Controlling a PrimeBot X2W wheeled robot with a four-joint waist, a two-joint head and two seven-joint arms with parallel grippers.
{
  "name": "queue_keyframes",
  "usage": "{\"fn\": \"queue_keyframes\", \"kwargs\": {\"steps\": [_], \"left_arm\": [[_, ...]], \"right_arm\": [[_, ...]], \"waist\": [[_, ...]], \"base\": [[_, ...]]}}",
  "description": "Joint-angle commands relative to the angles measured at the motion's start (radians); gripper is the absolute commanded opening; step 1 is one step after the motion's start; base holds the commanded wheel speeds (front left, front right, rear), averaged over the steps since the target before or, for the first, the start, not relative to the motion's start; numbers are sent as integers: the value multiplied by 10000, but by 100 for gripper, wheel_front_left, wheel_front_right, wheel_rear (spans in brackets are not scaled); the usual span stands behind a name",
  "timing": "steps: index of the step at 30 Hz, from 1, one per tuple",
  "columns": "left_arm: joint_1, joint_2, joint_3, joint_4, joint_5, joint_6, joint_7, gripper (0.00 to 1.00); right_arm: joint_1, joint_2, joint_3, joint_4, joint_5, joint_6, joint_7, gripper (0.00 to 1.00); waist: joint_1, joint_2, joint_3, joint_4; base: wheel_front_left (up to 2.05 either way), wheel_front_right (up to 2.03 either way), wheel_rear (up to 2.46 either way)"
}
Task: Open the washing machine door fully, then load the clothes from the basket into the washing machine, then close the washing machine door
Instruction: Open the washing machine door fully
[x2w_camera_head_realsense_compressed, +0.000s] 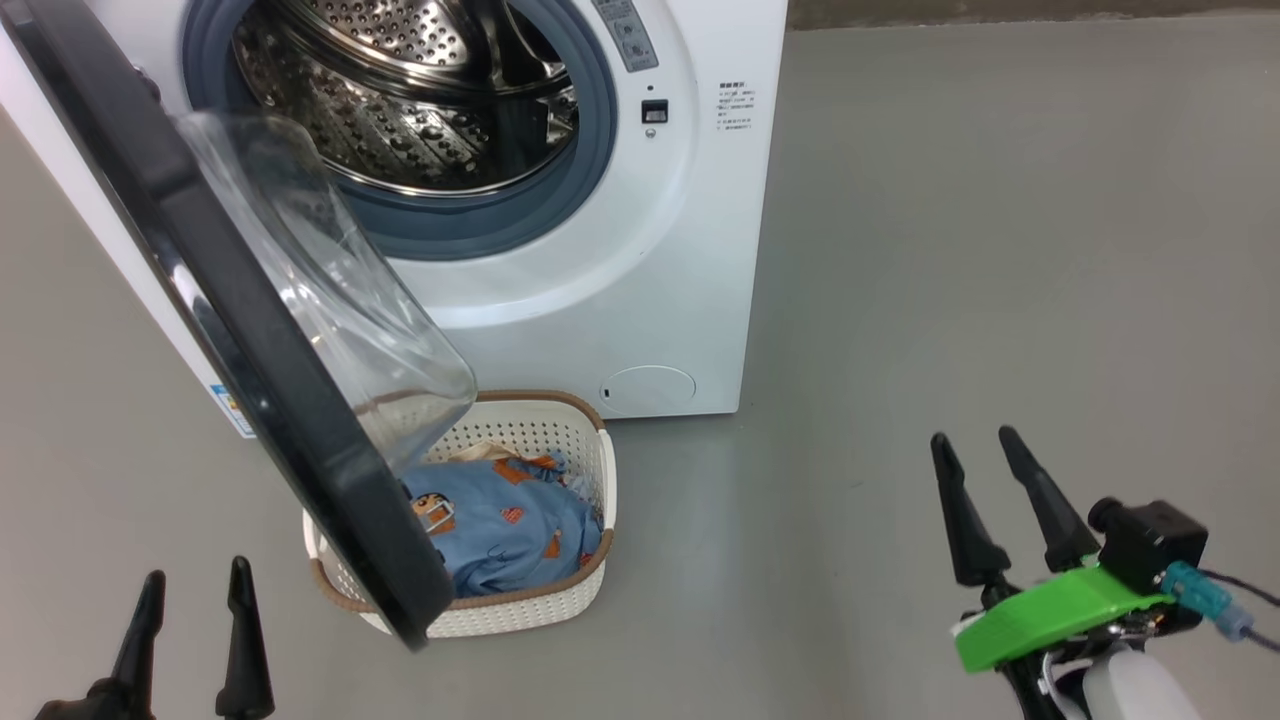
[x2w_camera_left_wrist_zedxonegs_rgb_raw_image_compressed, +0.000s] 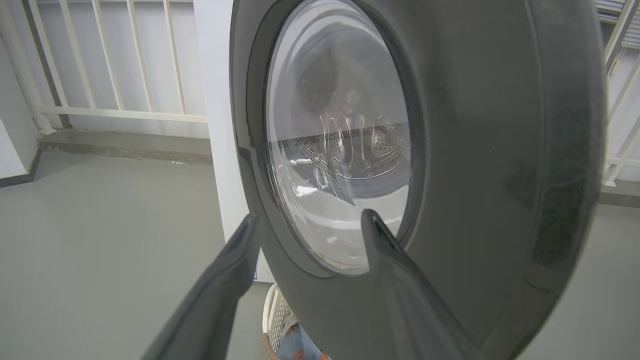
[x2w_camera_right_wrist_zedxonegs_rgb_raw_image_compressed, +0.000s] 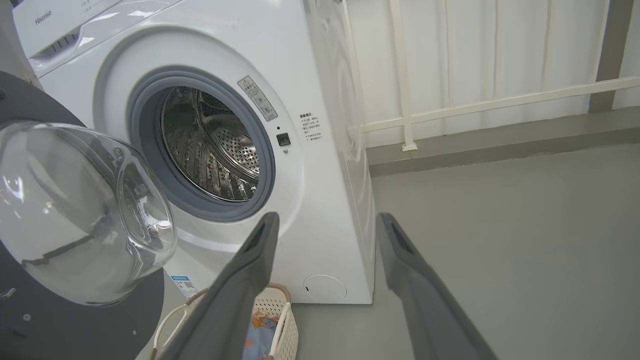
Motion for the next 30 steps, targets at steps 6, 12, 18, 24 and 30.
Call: {"fn": "queue_keyframes", "kwargs": {"steps": [6, 12, 18, 24, 30], "left_arm": [[-7, 155, 244, -379, 21, 62, -94, 100], [11, 155, 126, -358, 21, 86, -94, 100], [64, 155, 56, -324, 48, 102, -94, 100], [91, 155, 10, -299, 75, 97, -94, 100], [99, 155, -34, -260, 86, 89, -94, 100]], "right_arm": [[361, 164, 64, -461, -1251, 17, -117, 100], [630, 293, -201, -588, -2267, 17, -118, 100], [769, 382, -401, -489, -2763, 17, -118, 100], [820, 413, -560, -393, -2992, 17, -118, 100], [852, 419, -517, -266, -2992, 17, -118, 100]], "waist": [[0, 0, 23, -40], [0, 0, -23, 15], [0, 0, -76, 55], [0, 0, -115, 60], [0, 0, -162, 58]], "base": [[0, 0, 0], [0, 0, 0], [0, 0, 0], [0, 0, 0], [0, 0, 0]]}}
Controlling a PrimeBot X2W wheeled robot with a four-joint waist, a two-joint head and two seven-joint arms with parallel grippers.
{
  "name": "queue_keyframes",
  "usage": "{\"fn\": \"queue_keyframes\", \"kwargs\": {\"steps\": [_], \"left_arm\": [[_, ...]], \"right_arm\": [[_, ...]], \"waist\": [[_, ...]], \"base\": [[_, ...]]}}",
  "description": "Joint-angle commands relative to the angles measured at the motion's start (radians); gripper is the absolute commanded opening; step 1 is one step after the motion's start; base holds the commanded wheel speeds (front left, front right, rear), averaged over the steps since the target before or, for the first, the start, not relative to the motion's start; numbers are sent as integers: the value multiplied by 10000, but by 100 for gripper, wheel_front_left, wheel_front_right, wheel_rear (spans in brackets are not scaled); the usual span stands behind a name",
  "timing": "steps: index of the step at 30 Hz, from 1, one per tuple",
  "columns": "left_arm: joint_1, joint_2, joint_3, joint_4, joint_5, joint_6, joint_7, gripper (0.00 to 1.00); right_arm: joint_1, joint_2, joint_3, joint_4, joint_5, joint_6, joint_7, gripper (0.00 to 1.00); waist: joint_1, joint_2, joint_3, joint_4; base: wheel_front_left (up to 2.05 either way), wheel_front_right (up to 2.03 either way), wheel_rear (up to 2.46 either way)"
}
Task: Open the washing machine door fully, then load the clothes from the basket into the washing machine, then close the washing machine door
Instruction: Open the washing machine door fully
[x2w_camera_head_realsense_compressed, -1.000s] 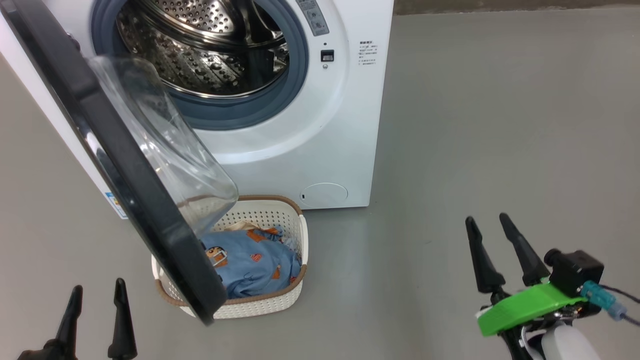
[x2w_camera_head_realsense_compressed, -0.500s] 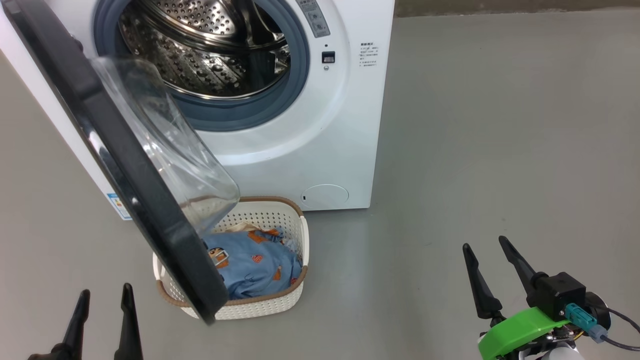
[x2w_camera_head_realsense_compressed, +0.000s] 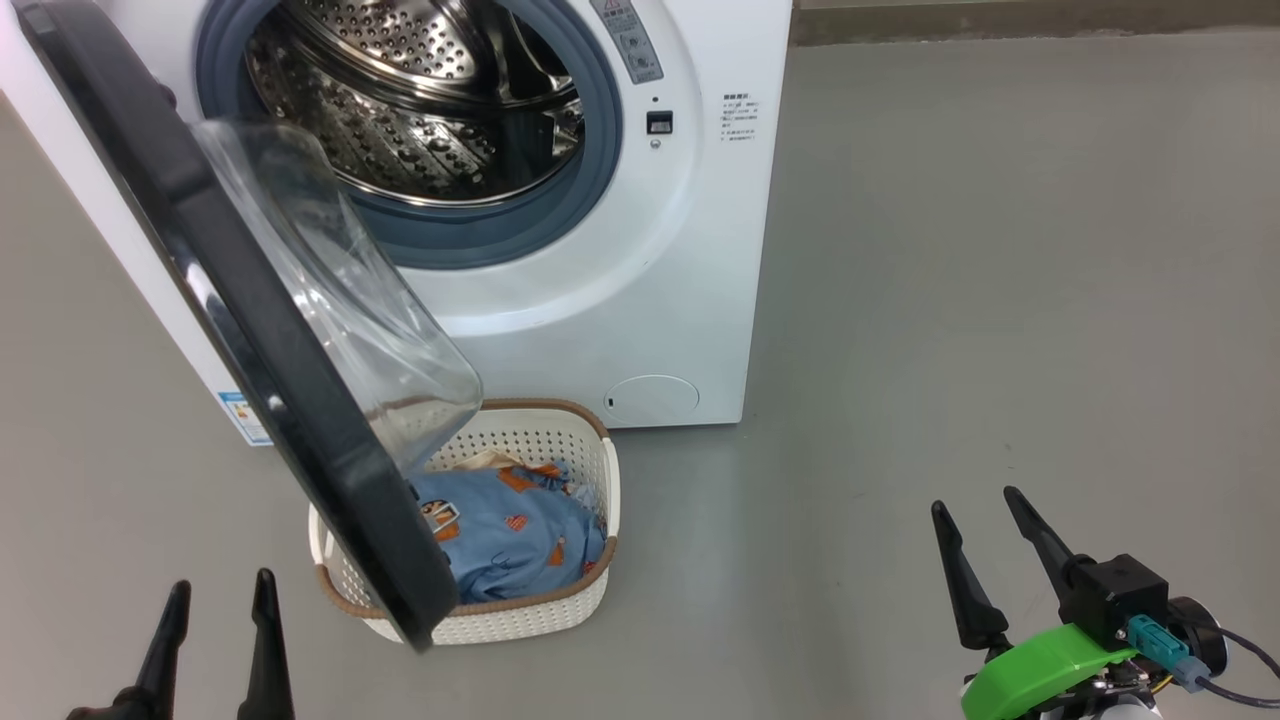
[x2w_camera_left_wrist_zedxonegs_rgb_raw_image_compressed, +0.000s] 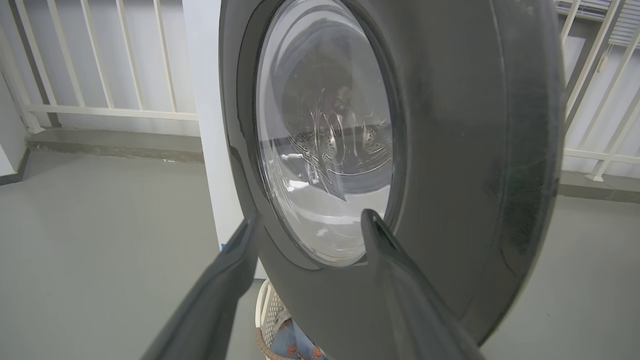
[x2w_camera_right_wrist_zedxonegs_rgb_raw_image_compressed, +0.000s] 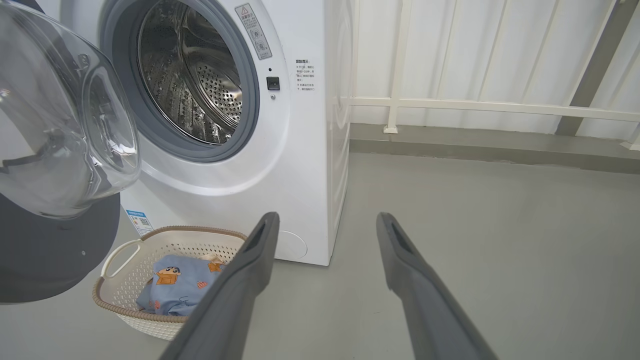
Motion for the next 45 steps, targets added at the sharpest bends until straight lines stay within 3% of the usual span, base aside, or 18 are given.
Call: {"fn": "queue_keyframes", "kwargs": {"steps": [1, 17, 18, 19, 27, 36, 45], "left_arm": [[-115, 153, 290, -216, 85, 74, -94, 100], [-180, 153, 242, -22, 157, 48, -94, 100], [-184, 153, 242, -19, 151, 47, -94, 56], [-185, 153, 235, -8, 142, 45, -94, 0], [-370, 152, 399, -929, 197, 18, -94, 0], [-1200, 152, 555, -4019, 346, -24, -94, 0], [-1537, 558, -782, -5611, 707, -41, -94, 0]], "right_arm": [[-49, 7, 250, -197, -53, 16, -118, 100], [-13, 10, 232, -169, -14, 16, -118, 100], [-18, 10, 229, -168, -7, 16, -118, 100], [-21, 10, 227, -165, 4, 16, -118, 100], [-10, 10, 173, -136, 71, 16, -118, 100], [15, 10, 151, -117, 70, 16, -118, 100], [-32, 10, 206, -77, 68, 16, -118, 100]], "waist": [[0, 0, -4, -1], [0, 0, -3, -4], [0, 0, -4, -4], [0, 0, -8, -3], [0, 0, -11, 42], [0, 0, -5, 91], [0, 0, 28, 2]], "base": [[0, 0, 0], [0, 0, 0], [0, 0, 0], [0, 0, 0], [0, 0, 0], [0, 0, 0], [0, 0, 0]]}}
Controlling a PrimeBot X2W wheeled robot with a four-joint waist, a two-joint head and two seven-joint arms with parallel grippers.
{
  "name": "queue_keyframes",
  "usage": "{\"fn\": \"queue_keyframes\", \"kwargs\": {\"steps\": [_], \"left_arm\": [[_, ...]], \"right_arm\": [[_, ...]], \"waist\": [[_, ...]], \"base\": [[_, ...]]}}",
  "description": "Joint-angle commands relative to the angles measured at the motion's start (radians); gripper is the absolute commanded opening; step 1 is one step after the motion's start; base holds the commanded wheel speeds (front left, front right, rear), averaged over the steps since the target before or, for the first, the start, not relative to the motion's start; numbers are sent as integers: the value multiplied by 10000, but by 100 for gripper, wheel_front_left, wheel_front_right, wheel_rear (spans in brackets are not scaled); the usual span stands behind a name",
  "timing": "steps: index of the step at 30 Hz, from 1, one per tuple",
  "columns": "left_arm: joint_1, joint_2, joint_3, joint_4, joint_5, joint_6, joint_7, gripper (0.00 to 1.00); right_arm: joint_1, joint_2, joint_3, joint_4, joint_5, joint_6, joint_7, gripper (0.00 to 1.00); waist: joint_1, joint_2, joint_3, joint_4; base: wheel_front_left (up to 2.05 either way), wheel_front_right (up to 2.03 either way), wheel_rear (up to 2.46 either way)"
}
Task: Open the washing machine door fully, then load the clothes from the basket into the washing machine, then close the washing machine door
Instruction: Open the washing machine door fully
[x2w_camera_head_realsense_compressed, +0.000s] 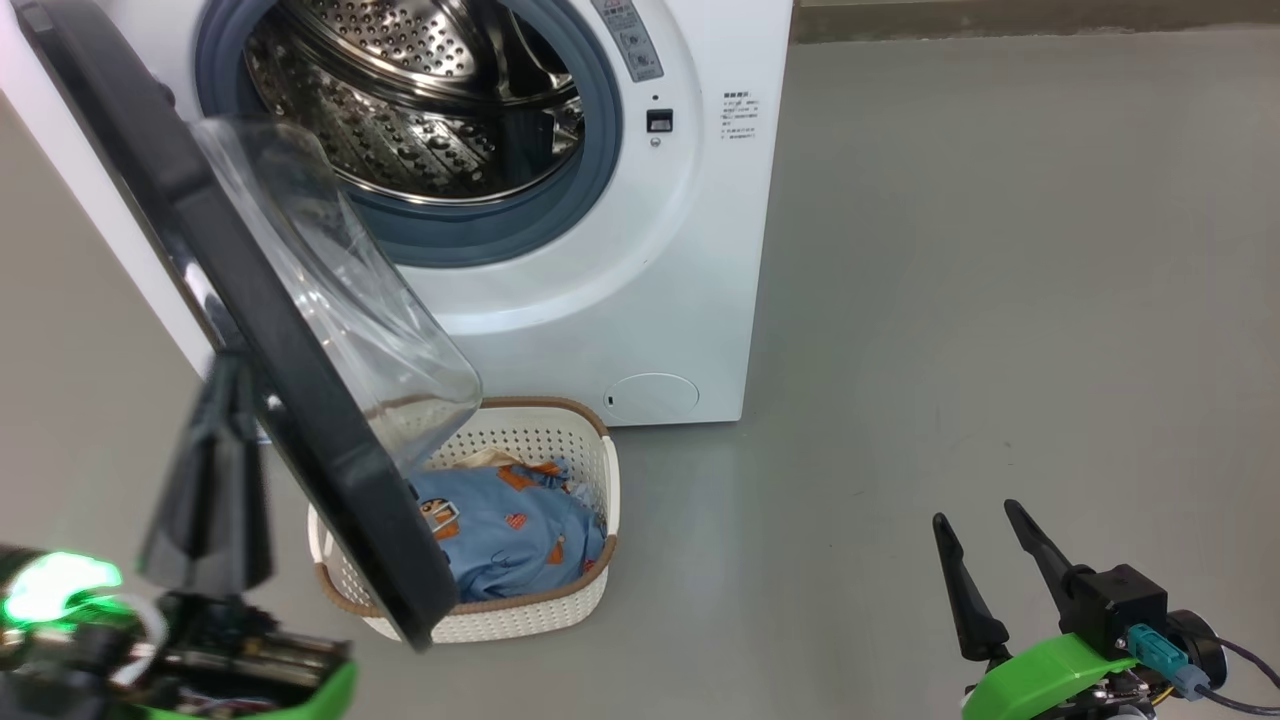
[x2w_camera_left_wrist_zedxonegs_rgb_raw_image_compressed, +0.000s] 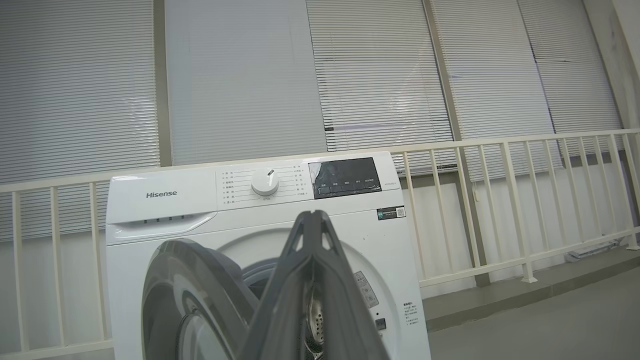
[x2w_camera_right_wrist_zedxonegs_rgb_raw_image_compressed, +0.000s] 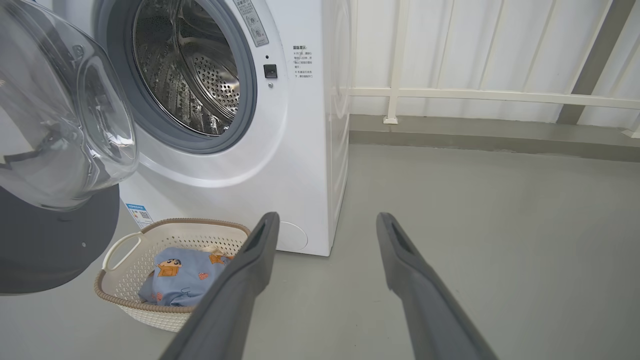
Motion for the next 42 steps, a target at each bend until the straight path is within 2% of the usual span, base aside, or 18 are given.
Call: {"fn": "queue_keyframes", "kwargs": {"steps": [1, 4, 5, 7, 12, 17, 24, 33, 42], "left_arm": [[-492, 277, 42, -400, 195, -28, -36, 0], [-529, 393, -827, -594, 238, -28, -36, 0], [-529, 441, -1420, -546, 212, -29, -36, 0], [-511, 478, -1709, -458, 209, -29, -36, 0], [-511, 542, -3313, 145, -43, -29, -36, 0], [-382, 503, -4118, 1019, -258, -30, -36, 0], [-295, 469, -4367, 2237, -561, -30, -36, 0], [-242, 265, -3772, 3970, -849, -30, -36, 0], [-842, 266, -3413, 4899, -1091, -30, -36, 0]], "right_arm": [[-161, -3, 230, -199, 29, 16, -120, 100], [-158, -3, 220, -195, 13, 16, -120, 100], [-154, -3, 225, -180, 8, 16, -120, 100], [-158, -3, 236, -174, 11, 16, -120, 100], [-175, -3, 286, -31, 57, 16, -120, 100], [-208, -3, 323, 167, 118, 16, -120, 100], [-242, -3, 445, 483, 177, 16, -120, 100], [-325, -3, 482, 633, 297, 16, -120, 100], [-403, -3, 504, 694, 396, 16, -120, 100]], "waist": [[0, 0, 8, -15], [0, 0, 22, -28], [0, 0, 24, -29], [0, 0, 28, -33], [0, 0, 68, -39], [0, 0, 80, -50], [0, 0, 163, -26], [0, 0, 249, -13], [0, 0, 395, 16]], "base": [[0, 0, 0], [0, 0, 0], [0, 0, 0], [0, 0, 0], [0, 0, 0], [0, 0, 0], [0, 0, 0], [0, 0, 0], [0, 0, 0]]}}
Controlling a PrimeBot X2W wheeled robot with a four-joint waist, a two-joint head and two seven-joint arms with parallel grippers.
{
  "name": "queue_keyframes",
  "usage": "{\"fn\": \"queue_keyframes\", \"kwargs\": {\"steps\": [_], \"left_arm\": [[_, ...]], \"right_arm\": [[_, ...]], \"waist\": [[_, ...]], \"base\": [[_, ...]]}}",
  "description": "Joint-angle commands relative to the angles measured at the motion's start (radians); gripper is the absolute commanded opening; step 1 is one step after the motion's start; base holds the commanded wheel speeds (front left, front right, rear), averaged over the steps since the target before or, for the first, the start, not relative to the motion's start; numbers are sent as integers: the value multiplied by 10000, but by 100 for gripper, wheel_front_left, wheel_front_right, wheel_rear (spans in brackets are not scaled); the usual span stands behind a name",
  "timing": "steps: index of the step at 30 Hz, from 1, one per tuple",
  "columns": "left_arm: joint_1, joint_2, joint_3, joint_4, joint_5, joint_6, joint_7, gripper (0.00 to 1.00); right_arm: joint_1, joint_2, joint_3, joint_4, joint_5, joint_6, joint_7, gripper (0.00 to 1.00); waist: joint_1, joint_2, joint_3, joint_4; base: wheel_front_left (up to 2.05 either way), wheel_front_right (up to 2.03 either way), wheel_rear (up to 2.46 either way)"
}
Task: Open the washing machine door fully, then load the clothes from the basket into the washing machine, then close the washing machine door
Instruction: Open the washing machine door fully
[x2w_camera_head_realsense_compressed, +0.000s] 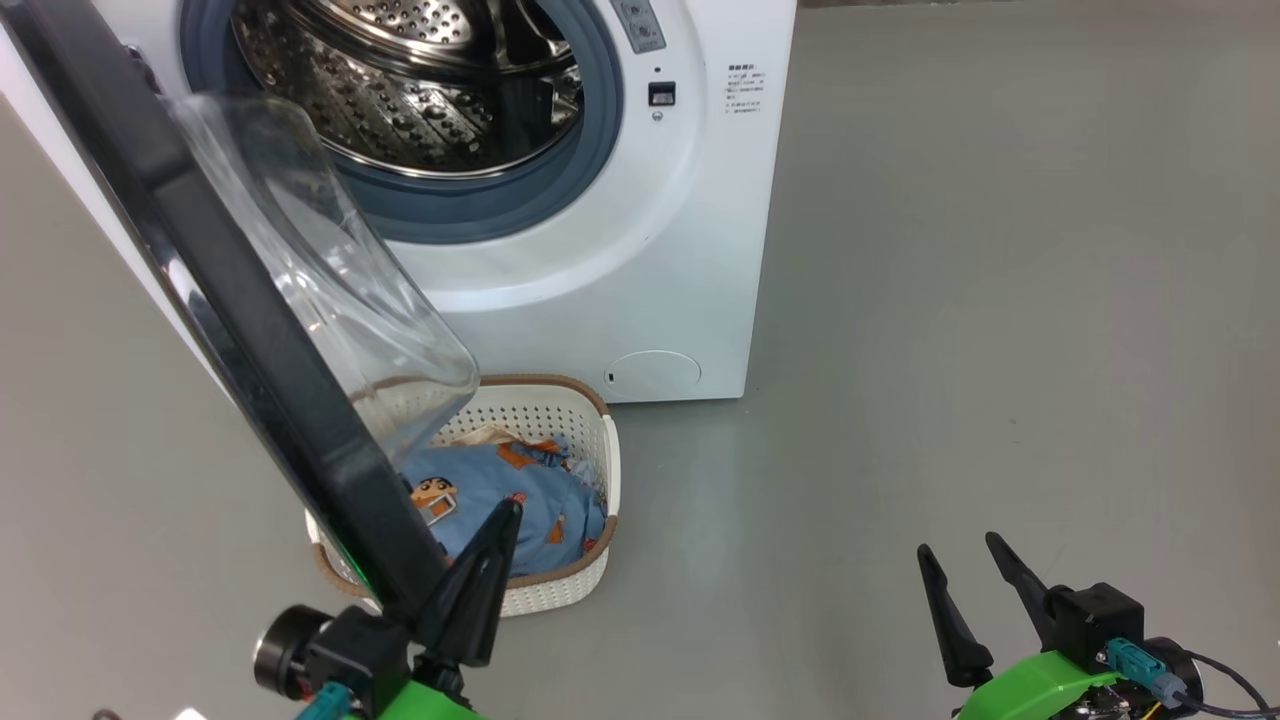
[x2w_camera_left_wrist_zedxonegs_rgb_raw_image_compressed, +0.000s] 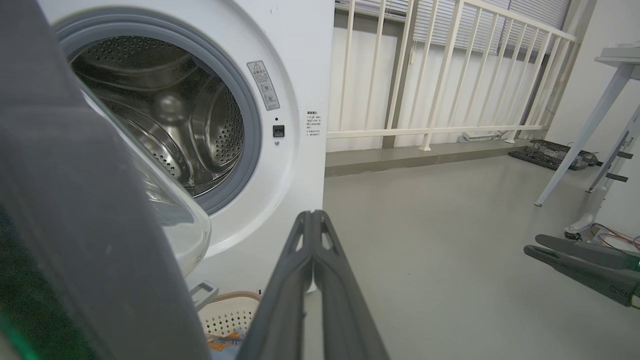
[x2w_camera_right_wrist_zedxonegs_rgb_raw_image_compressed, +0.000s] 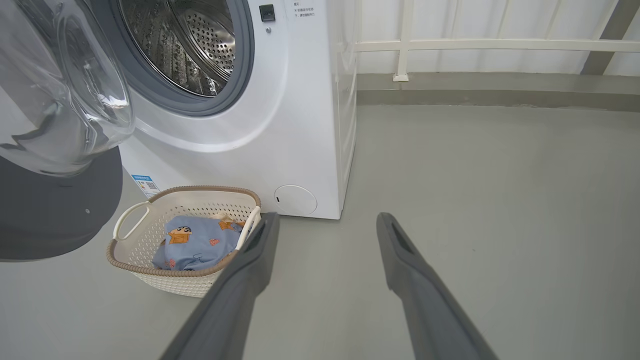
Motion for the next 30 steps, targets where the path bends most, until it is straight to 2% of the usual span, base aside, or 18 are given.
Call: {"fn": "queue_keyframes", "kwargs": {"steps": [1, 14, 30], "left_arm": [[-453, 52, 370, -174, -67, -28, -49, 0], [-836, -57, 886, 408, -90, -28, -49, 0], [-325, -280, 1988, 742, 161, -29, -49, 0]], "right_arm": [[-392, -7, 294, -184, 113, 16, -120, 100], [-487, -7, 278, -119, 237, 16, -120, 100], [-489, -7, 281, -27, 403, 16, -120, 100]], "waist": [[0, 0, 30, -9], [0, 0, 291, 49], [0, 0, 229, 767]], "base": [[0, 0, 0], [0, 0, 0], [0, 0, 0]]}}
